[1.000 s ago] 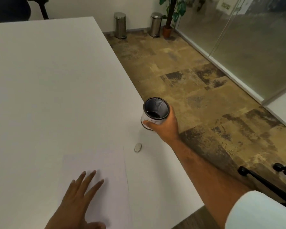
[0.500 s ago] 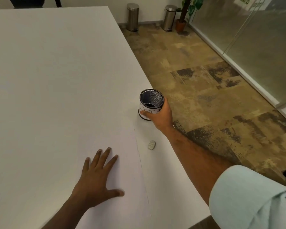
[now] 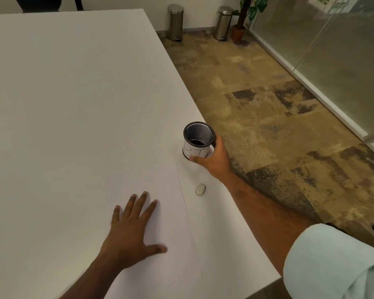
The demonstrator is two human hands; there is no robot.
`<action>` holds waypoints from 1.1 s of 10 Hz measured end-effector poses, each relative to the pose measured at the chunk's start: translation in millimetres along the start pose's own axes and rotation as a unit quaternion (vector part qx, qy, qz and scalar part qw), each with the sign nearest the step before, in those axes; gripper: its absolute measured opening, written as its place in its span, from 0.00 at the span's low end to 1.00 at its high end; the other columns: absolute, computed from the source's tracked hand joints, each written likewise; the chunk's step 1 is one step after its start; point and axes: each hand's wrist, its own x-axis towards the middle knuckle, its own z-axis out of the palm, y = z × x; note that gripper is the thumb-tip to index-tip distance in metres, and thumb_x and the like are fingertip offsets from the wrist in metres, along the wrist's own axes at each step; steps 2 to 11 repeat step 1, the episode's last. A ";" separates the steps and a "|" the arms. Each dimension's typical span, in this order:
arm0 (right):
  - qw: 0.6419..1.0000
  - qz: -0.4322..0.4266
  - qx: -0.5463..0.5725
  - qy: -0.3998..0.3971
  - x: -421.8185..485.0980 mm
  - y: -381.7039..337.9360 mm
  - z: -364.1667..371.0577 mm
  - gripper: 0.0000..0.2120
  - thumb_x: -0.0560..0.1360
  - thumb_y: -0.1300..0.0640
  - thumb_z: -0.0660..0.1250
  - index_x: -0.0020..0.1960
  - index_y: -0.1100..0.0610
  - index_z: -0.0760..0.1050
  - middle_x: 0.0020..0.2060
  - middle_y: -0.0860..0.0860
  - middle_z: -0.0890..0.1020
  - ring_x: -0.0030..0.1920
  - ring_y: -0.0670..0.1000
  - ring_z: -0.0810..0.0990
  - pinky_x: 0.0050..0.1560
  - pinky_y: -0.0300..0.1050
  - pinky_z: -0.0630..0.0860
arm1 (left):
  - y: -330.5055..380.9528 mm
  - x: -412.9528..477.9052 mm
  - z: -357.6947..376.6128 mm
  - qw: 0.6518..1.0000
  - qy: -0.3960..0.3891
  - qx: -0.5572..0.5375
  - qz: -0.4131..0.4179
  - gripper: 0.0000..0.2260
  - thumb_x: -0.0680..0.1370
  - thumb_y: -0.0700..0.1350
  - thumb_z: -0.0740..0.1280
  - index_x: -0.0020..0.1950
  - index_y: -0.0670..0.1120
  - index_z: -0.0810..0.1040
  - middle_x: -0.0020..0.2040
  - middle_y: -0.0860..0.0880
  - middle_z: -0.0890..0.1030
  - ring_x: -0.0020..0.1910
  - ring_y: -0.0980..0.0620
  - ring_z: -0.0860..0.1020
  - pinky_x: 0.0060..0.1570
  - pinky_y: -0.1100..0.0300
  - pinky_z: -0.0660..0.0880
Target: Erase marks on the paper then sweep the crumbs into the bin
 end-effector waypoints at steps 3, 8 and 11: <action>0.999 0.007 -0.040 -0.012 -12.7 7.1 -11.6 0.40 0.63 0.66 0.77 0.70 0.56 0.63 0.64 0.51 0.73 0.65 0.48 0.71 0.63 0.41 0.69 | 0.9 -1.2 -2.4 0.999 0.038 -0.030 0.001 0.52 0.61 0.84 0.44 0.79 0.58 0.41 0.79 0.54 0.37 0.78 0.52 0.35 0.76 0.45 0.38; 0.999 0.007 -0.040 -0.012 -12.7 7.1 -11.6 0.40 0.63 0.66 0.77 0.70 0.56 0.63 0.64 0.51 0.73 0.65 0.48 0.71 0.63 0.41 0.69 | 0.9 -1.2 -2.4 0.999 0.038 -0.030 0.001 0.52 0.61 0.84 0.44 0.79 0.58 0.41 0.79 0.54 0.37 0.78 0.52 0.35 0.76 0.45 0.38; 0.999 0.007 -0.040 -0.012 -12.7 7.1 -11.6 0.40 0.63 0.66 0.77 0.70 0.56 0.63 0.64 0.51 0.73 0.65 0.48 0.71 0.63 0.41 0.69 | 0.9 -1.2 -2.4 0.999 0.038 -0.030 0.001 0.52 0.61 0.84 0.44 0.79 0.58 0.41 0.79 0.54 0.37 0.78 0.52 0.35 0.76 0.45 0.38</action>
